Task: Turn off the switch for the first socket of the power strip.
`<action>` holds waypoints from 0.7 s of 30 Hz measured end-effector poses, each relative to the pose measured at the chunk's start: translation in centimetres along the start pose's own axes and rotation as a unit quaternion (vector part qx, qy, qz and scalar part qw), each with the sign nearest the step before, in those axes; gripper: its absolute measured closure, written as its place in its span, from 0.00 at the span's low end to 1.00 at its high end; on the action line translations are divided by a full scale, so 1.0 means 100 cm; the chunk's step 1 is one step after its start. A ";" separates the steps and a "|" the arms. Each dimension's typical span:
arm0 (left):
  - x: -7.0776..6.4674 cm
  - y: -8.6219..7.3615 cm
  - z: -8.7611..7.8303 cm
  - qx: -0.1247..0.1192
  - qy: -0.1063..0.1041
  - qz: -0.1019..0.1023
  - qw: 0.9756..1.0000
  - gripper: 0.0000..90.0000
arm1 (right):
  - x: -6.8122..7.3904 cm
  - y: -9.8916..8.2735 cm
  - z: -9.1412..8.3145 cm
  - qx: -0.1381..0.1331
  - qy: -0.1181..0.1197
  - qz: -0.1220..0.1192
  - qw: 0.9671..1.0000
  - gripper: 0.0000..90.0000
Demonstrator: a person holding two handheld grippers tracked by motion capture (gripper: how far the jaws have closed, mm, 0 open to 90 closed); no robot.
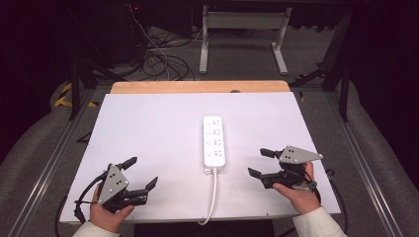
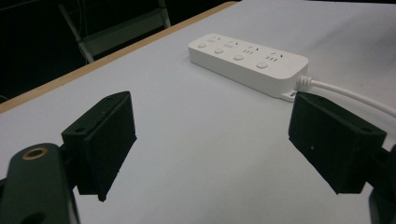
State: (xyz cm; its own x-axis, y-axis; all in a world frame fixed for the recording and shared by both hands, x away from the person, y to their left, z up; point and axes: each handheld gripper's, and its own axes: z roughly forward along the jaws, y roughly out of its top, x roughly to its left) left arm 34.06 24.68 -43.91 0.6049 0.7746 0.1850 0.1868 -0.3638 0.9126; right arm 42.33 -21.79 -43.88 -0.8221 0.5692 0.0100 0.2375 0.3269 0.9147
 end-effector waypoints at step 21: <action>0.001 -0.005 -0.001 0.002 0.001 -0.001 1.000 0.16 | -0.003 -0.047 -0.001 0.051 -0.035 0.005 0.998 0.17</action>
State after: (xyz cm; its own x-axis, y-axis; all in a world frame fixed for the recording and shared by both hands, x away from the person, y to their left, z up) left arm 33.98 24.95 -44.29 0.6036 0.7758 0.1839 0.1915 -0.3650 0.9111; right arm 41.46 -23.56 -48.13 -0.7818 0.6234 -0.0124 0.3006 0.3942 0.8685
